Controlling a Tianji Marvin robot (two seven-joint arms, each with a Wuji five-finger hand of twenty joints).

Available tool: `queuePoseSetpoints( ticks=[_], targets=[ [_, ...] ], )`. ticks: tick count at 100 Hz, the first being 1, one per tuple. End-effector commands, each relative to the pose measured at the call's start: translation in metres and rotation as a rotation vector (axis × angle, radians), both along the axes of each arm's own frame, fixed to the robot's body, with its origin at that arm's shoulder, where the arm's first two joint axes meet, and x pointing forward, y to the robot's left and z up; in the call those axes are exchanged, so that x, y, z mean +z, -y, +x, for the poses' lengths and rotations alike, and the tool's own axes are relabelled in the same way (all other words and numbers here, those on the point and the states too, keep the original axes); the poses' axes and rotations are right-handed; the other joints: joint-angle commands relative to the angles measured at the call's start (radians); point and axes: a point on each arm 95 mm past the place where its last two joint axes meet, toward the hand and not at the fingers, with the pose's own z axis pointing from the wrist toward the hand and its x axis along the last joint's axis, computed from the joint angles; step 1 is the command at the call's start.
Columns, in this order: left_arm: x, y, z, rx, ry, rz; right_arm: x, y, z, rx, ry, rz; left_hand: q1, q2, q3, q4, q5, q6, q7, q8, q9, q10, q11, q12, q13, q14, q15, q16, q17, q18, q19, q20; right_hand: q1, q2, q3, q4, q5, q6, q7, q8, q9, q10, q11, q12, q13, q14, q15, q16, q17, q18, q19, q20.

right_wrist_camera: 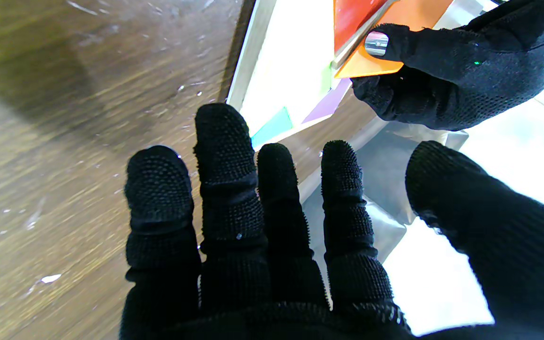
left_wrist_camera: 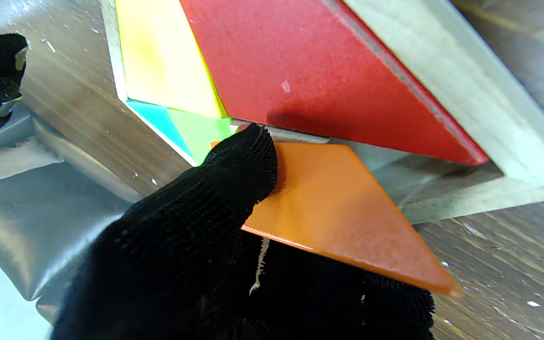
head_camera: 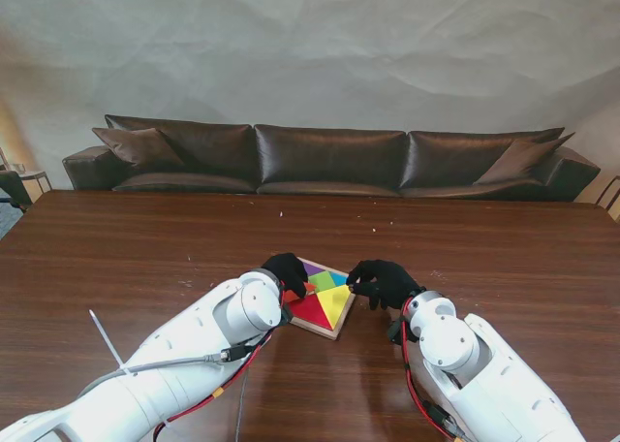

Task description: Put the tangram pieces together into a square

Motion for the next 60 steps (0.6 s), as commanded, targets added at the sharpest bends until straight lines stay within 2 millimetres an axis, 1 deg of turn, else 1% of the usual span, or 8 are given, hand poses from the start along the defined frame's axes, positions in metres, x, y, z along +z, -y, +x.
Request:
queuePoseSetpoints(
  ticks=[1,30,33,58,60],
  targets=[
    [-0.0021,-0.0035,0.0004,0.001,-0.019,0.005,-0.0017,-0.0031,-0.0013,0.014,-0.011,0.005,-0.010,0.018,-0.002,0.040,0.003,-0.013,0.021,0.008,-0.016,0.018,-0.002,-0.003,-0.022,0.035,0.021,0.005,-0.016,-0.023,0.020,0.023,0.006,0.023,-0.015,0.014,0.013,-0.001,0.001,-0.015,-0.020,0.019,-0.004,-0.016,-0.007,0.008,0.018,0.002,-0.198,-0.016,0.049,0.020],
    [-0.0036,-0.0057,0.0013,-0.011,-0.019,0.026,-0.0018,-0.0029,-0.0011,0.013,-0.010,0.005,-0.035,0.022,-0.015,0.035,0.000,-0.015,0.009,0.001,-0.032,0.022,0.005,-0.028,-0.038,0.040,0.028,-0.004,-0.029,-0.017,0.009,0.037,0.006,0.021,-0.015,0.014,0.013,-0.001,0.001,-0.015,-0.019,0.020,-0.004,-0.015,-0.006,0.008,0.019,0.002,-0.198,-0.015,0.050,0.021],
    [-0.0039,-0.0058,0.0014,-0.011,-0.019,0.027,-0.0019,-0.0029,-0.0011,0.013,-0.010,0.005,-0.037,0.025,-0.023,0.038,0.001,-0.013,-0.004,0.000,-0.043,0.025,0.028,-0.054,-0.042,0.041,0.032,-0.012,-0.031,-0.016,0.000,0.054,0.006,0.021,-0.015,0.014,0.013,-0.001,0.001,-0.015,-0.019,0.020,-0.004,-0.015,-0.006,0.008,0.019,0.002,-0.198,-0.016,0.050,0.021],
    [-0.0052,-0.0065,0.0025,-0.012,-0.013,0.016,-0.0023,-0.0035,-0.0010,0.018,-0.012,0.004,-0.072,0.033,-0.051,0.033,0.002,-0.018,-0.031,-0.012,-0.063,0.034,0.027,-0.094,-0.062,0.056,0.024,-0.017,-0.055,-0.007,-0.018,0.065,0.006,0.021,-0.014,0.014,0.015,-0.001,0.001,-0.015,-0.019,0.018,-0.003,-0.015,-0.006,0.009,0.018,0.002,-0.197,-0.017,0.050,0.020],
    [-0.0053,-0.0065,0.0026,-0.012,-0.012,0.015,-0.0023,-0.0035,-0.0010,0.018,-0.012,0.004,-0.073,0.034,-0.058,0.036,0.005,-0.018,-0.040,-0.007,-0.068,0.036,0.044,-0.119,-0.064,0.057,0.026,-0.017,-0.056,-0.004,-0.022,0.078,0.006,0.021,-0.014,0.014,0.016,-0.001,0.001,-0.015,-0.019,0.019,-0.003,-0.015,-0.006,0.008,0.018,0.002,-0.197,-0.017,0.050,0.020]
  ],
)
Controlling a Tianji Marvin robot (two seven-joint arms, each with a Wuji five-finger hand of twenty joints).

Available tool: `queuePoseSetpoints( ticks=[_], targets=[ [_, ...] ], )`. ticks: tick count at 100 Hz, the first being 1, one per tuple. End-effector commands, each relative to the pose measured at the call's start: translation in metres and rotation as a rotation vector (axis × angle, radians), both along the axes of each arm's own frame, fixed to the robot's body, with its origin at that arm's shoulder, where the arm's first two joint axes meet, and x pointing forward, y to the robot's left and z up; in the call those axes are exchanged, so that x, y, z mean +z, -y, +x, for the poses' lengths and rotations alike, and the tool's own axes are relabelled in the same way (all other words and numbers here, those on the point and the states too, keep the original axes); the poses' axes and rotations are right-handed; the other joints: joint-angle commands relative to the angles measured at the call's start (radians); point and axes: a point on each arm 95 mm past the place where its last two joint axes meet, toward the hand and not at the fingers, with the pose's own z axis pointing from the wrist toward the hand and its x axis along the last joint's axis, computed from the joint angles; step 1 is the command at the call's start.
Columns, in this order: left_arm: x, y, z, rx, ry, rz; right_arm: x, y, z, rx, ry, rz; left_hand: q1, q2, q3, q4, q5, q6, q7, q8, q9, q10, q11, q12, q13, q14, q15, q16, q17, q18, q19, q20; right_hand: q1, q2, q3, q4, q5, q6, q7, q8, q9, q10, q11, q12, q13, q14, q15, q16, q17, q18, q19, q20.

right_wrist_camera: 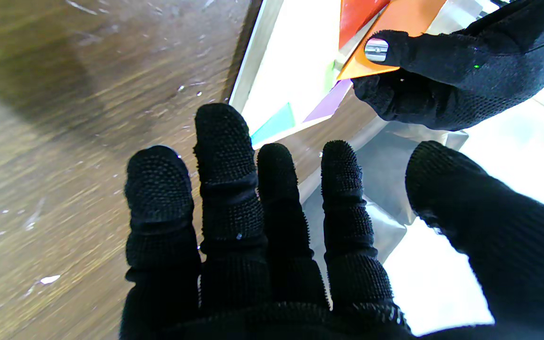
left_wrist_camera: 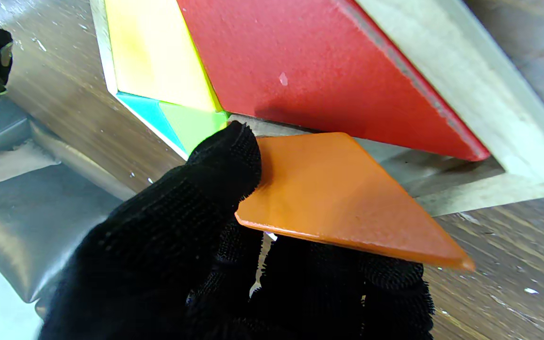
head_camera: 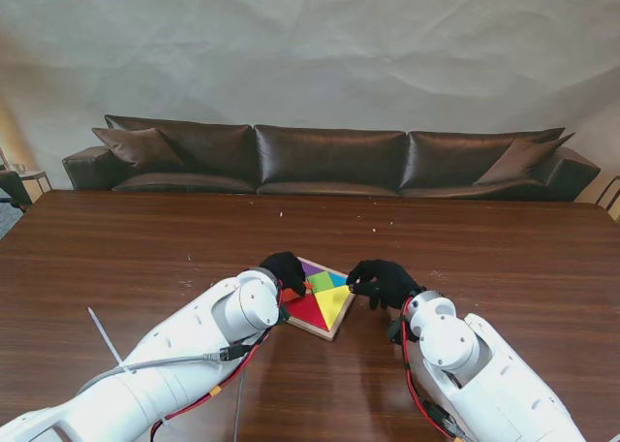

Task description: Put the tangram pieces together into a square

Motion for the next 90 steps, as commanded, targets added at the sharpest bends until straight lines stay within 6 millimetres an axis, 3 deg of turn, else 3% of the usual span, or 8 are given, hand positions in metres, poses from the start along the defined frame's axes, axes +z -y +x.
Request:
queuePoseSetpoints(
  ticks=[1,45,70,90],
  targets=[
    [-0.0050,-0.0024,-0.0007,0.000,-0.020,-0.002,-0.0020,-0.0035,-0.0015,0.016,-0.012,0.004,-0.022,0.017,-0.034,0.035,0.006,-0.018,-0.021,-0.006,-0.029,0.019,0.029,-0.035,-0.030,0.057,-0.020,-0.013,-0.024,-0.004,-0.010,0.031,0.006,0.021,-0.014,0.014,0.015,-0.001,0.001,-0.015,-0.018,0.019,-0.003,-0.015,-0.006,0.008,0.017,0.002,-0.197,-0.017,0.050,0.020],
    [-0.0026,-0.0043,0.0021,-0.011,0.001,0.010,-0.0022,-0.0041,-0.0009,0.020,-0.013,0.007,-0.057,0.032,-0.056,0.033,0.015,-0.015,-0.058,-0.024,-0.033,0.018,0.032,-0.080,-0.040,0.068,-0.015,-0.010,-0.034,0.004,-0.014,0.047,0.006,0.021,-0.014,0.014,0.017,-0.001,0.001,-0.015,-0.019,0.019,-0.003,-0.015,-0.006,0.009,0.017,0.002,-0.198,-0.016,0.049,0.020],
    [-0.0003,-0.0051,0.0038,-0.016,0.006,0.002,-0.0022,-0.0045,-0.0010,0.024,-0.016,0.008,-0.095,0.056,-0.047,0.029,0.035,-0.015,-0.154,-0.010,-0.048,0.026,0.024,-0.255,-0.063,0.077,-0.018,-0.006,-0.056,0.013,-0.034,0.086,0.005,0.021,-0.015,0.014,0.019,-0.002,0.001,-0.014,-0.019,0.019,-0.004,-0.015,-0.006,0.008,0.017,0.002,-0.198,-0.015,0.049,0.020],
    [0.0009,-0.0076,0.0048,-0.015,0.010,-0.005,-0.0022,-0.0048,-0.0012,0.026,-0.017,0.008,-0.115,0.067,-0.051,0.031,0.042,-0.017,-0.189,-0.012,-0.046,0.033,-0.029,-0.325,-0.081,0.088,-0.036,-0.009,-0.079,0.025,-0.053,0.092,0.006,0.021,-0.016,0.014,0.018,-0.001,0.000,-0.014,-0.018,0.019,-0.004,-0.015,-0.006,0.008,0.017,0.002,-0.198,-0.015,0.049,0.020]
  ],
)
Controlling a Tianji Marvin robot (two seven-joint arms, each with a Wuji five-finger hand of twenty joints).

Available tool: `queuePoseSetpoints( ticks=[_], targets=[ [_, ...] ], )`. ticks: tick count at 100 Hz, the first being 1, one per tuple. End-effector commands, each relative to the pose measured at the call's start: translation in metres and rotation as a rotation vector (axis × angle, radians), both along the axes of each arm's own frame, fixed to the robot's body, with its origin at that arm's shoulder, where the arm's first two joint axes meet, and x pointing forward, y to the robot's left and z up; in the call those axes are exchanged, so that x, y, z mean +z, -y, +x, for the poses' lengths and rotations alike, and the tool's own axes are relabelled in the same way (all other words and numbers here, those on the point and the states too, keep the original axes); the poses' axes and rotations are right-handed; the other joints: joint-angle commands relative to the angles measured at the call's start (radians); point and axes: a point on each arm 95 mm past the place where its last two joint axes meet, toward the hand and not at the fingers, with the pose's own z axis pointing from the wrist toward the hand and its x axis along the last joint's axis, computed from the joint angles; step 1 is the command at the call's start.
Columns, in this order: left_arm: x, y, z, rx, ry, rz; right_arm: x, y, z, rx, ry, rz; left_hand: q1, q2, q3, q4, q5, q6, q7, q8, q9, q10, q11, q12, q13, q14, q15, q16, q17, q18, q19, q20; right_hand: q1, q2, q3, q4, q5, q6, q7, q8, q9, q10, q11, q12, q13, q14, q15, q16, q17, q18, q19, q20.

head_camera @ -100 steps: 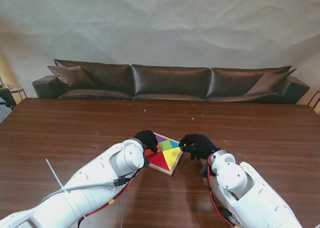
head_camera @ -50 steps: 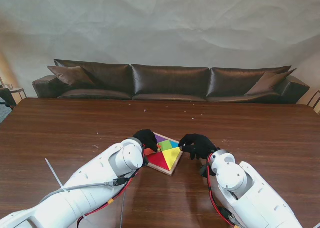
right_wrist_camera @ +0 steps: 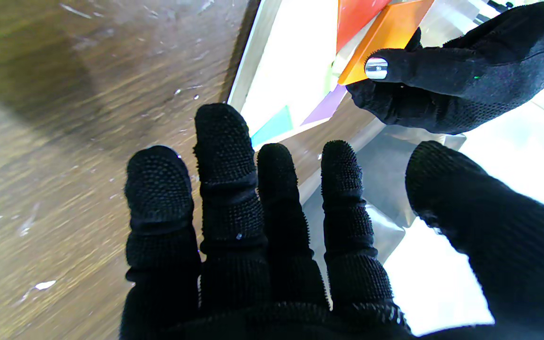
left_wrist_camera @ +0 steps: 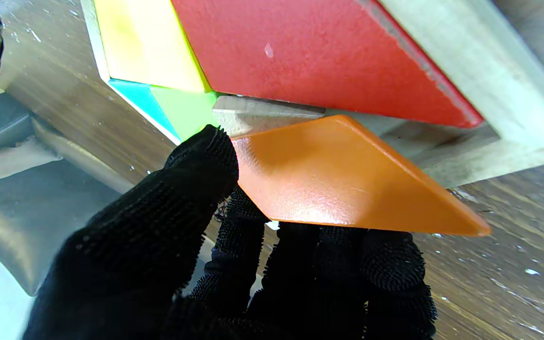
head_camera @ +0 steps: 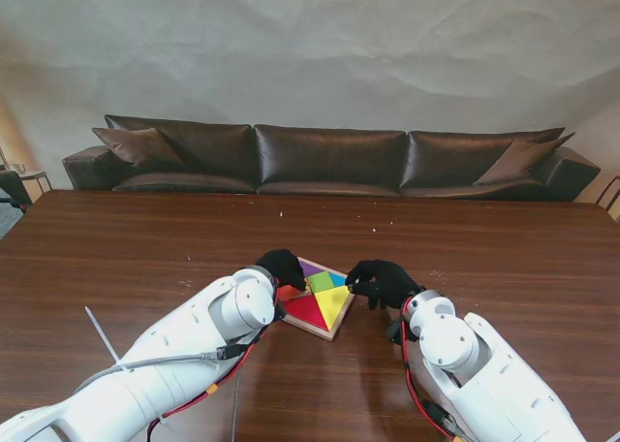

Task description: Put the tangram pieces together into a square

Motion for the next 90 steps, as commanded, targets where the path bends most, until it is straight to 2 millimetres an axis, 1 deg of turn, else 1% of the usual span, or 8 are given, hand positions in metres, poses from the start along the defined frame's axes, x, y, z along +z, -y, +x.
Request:
queuePoseSetpoints(
  ticks=[1,15,19,32,41,48,68,90],
  targets=[
    [0.0003,-0.0011,0.0006,-0.008,-0.013,-0.008,-0.0019,-0.0039,-0.0021,0.018,-0.013,0.004,-0.036,0.017,-0.025,0.025,0.028,-0.017,-0.015,0.005,-0.017,0.014,-0.019,-0.025,-0.026,0.040,-0.009,0.010,-0.020,-0.002,-0.017,0.021,0.006,0.021,-0.015,0.014,0.020,-0.001,0.000,-0.014,-0.018,0.018,-0.004,-0.015,-0.006,0.008,0.017,0.002,-0.198,-0.015,0.049,0.020],
    [0.0013,-0.0027,0.0012,-0.009,-0.009,-0.010,-0.0020,-0.0040,-0.0023,0.019,-0.013,0.003,-0.053,0.031,-0.032,0.027,0.034,-0.017,-0.047,0.010,-0.011,0.015,-0.082,-0.099,-0.041,0.053,-0.050,-0.008,-0.035,0.008,-0.031,0.025,0.007,0.021,-0.015,0.014,0.019,0.000,0.000,-0.014,-0.018,0.019,-0.004,-0.015,-0.007,0.008,0.017,0.002,-0.199,-0.016,0.049,0.020],
    [0.0016,-0.0030,0.0014,-0.011,-0.009,-0.011,-0.0020,-0.0041,-0.0023,0.019,-0.013,0.002,-0.058,0.035,-0.035,0.028,0.037,-0.020,-0.054,0.011,-0.007,0.010,-0.093,-0.114,-0.050,0.058,-0.066,-0.015,-0.045,0.013,-0.038,0.026,0.006,0.021,-0.015,0.014,0.019,-0.001,0.000,-0.014,-0.018,0.019,-0.004,-0.015,-0.007,0.008,0.017,0.002,-0.199,-0.016,0.049,0.020],
    [0.0025,-0.0043,0.0023,-0.018,-0.009,-0.008,-0.0021,-0.0041,-0.0024,0.019,-0.014,0.002,-0.082,0.057,-0.046,0.032,0.035,-0.028,-0.079,0.008,-0.007,-0.004,-0.107,-0.131,-0.079,0.073,-0.074,-0.011,-0.086,0.029,-0.050,0.042,0.006,0.020,-0.015,0.014,0.019,0.000,0.000,-0.014,-0.018,0.019,-0.004,-0.015,-0.007,0.007,0.017,0.002,-0.199,-0.016,0.049,0.020],
    [0.0031,-0.0049,0.0030,-0.020,-0.008,-0.009,-0.0020,-0.0039,-0.0024,0.020,-0.015,0.002,-0.089,0.064,-0.050,0.034,0.035,-0.028,-0.087,0.008,-0.010,-0.003,-0.114,-0.137,-0.084,0.077,-0.075,-0.009,-0.092,0.030,-0.053,0.050,0.007,0.020,-0.015,0.014,0.020,-0.001,0.000,-0.014,-0.018,0.020,-0.004,-0.015,-0.006,0.014,0.017,0.002,-0.199,-0.015,0.049,0.020],
    [0.0036,-0.0054,0.0033,-0.022,-0.009,-0.007,-0.0020,-0.0038,-0.0024,0.018,-0.015,0.002,-0.093,0.074,-0.056,0.037,0.037,-0.028,-0.098,0.007,-0.008,-0.004,-0.132,-0.150,-0.089,0.078,-0.078,-0.008,-0.098,0.031,-0.058,0.060,0.007,0.019,-0.014,0.014,0.020,-0.001,0.000,-0.014,-0.017,0.019,-0.004,-0.015,-0.006,0.008,0.017,0.002,-0.199,-0.015,0.049,0.020],
    [0.0051,-0.0066,0.0032,-0.018,-0.008,-0.004,-0.0021,-0.0034,-0.0024,0.018,-0.016,0.003,-0.105,0.099,-0.063,0.047,0.032,-0.021,-0.128,0.002,-0.012,0.004,-0.160,-0.173,-0.105,0.089,-0.098,-0.013,-0.114,0.035,-0.072,0.076,0.007,0.019,-0.014,0.014,0.021,0.001,0.000,-0.013,-0.017,0.019,-0.004,-0.015,-0.006,0.008,0.017,0.002,-0.199,-0.015,0.049,0.020],
    [0.0065,-0.0069,0.0027,-0.014,-0.011,-0.013,-0.0022,-0.0036,-0.0024,0.019,-0.018,0.003,-0.124,0.126,-0.054,0.067,0.030,-0.007,-0.172,-0.010,-0.015,0.016,-0.192,-0.205,-0.124,0.109,-0.164,-0.046,-0.137,0.042,-0.092,0.091,0.008,0.018,-0.014,0.014,0.020,0.000,-0.001,-0.013,-0.018,0.019,-0.004,-0.015,-0.005,0.008,0.018,0.002,-0.199,-0.015,0.049,0.020]
  ],
)
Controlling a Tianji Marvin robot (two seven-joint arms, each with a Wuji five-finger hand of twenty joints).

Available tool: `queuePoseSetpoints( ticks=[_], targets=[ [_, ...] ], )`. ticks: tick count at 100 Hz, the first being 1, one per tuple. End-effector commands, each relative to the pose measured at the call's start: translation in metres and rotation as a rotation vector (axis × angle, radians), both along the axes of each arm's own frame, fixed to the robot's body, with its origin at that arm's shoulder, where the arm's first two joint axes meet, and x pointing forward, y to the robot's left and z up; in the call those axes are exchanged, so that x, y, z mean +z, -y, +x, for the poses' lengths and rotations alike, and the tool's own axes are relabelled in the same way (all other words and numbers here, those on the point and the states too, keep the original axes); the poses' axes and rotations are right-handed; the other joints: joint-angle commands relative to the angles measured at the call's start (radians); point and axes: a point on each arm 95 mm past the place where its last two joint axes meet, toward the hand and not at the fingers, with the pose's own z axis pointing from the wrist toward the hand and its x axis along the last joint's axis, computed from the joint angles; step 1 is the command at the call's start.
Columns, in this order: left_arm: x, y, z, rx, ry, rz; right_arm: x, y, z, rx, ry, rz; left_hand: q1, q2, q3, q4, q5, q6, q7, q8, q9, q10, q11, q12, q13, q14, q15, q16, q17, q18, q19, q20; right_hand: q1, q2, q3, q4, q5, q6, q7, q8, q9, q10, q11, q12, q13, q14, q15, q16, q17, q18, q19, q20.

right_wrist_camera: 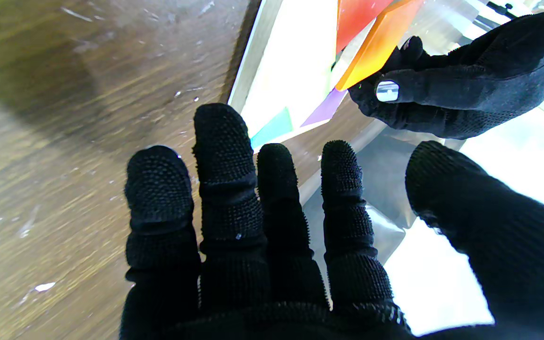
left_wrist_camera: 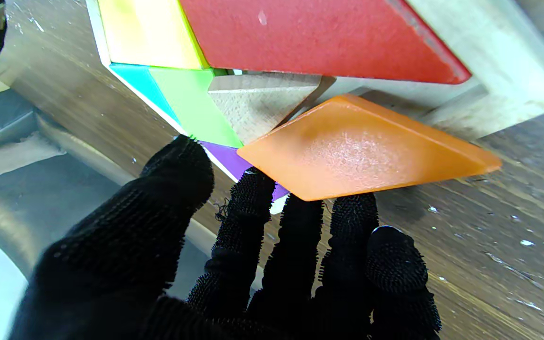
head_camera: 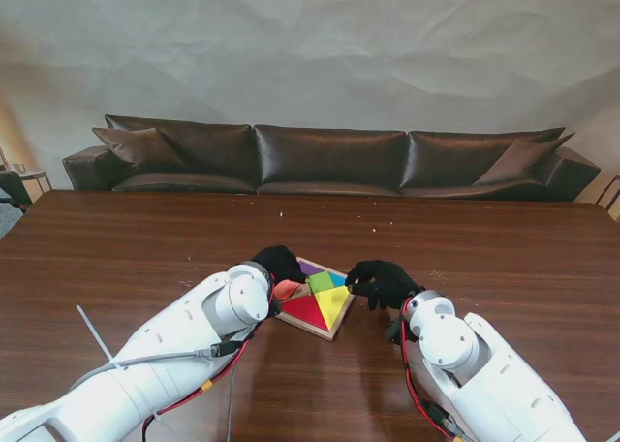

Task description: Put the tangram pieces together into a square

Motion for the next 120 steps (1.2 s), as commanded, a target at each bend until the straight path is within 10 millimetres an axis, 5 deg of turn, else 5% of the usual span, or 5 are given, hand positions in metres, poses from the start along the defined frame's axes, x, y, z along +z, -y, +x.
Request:
queuePoseSetpoints(
  ticks=[1,78,120],
  targets=[
    [0.000,0.001,-0.001,-0.007,-0.019,-0.009,-0.002,-0.003,-0.002,0.016,-0.015,0.003,-0.024,0.042,-0.004,0.042,0.010,0.003,-0.009,-0.007,-0.016,0.022,-0.025,-0.027,-0.010,0.043,-0.022,-0.015,-0.024,-0.004,-0.015,0.022,0.008,0.019,-0.014,0.014,0.020,0.000,-0.001,-0.013,-0.017,0.019,-0.004,-0.015,-0.005,0.003,0.018,0.002,-0.199,-0.015,0.049,0.020],
    [0.003,-0.017,-0.004,0.024,0.000,-0.007,-0.003,-0.004,-0.002,0.021,-0.020,0.004,-0.035,0.107,-0.029,0.059,0.011,0.028,-0.041,-0.021,0.001,0.044,-0.072,-0.070,-0.010,0.068,-0.077,-0.048,-0.044,0.018,-0.041,0.009,0.007,0.021,-0.015,0.014,0.020,0.000,-0.001,-0.013,-0.011,0.022,-0.005,-0.015,-0.005,0.004,0.017,0.002,-0.199,-0.015,0.049,0.020],
    [0.014,-0.038,-0.016,-0.043,0.042,0.127,-0.003,-0.005,-0.003,0.025,-0.023,0.004,-0.044,0.227,-0.124,0.093,0.059,0.049,-0.070,-0.071,0.123,0.047,0.080,0.093,0.110,0.054,0.159,0.056,0.061,0.034,0.043,0.068,0.004,0.026,-0.017,0.014,0.018,-0.001,-0.002,-0.014,-0.011,0.020,-0.006,-0.015,-0.005,0.004,0.017,0.003,-0.198,-0.014,0.050,0.020]
  ],
)
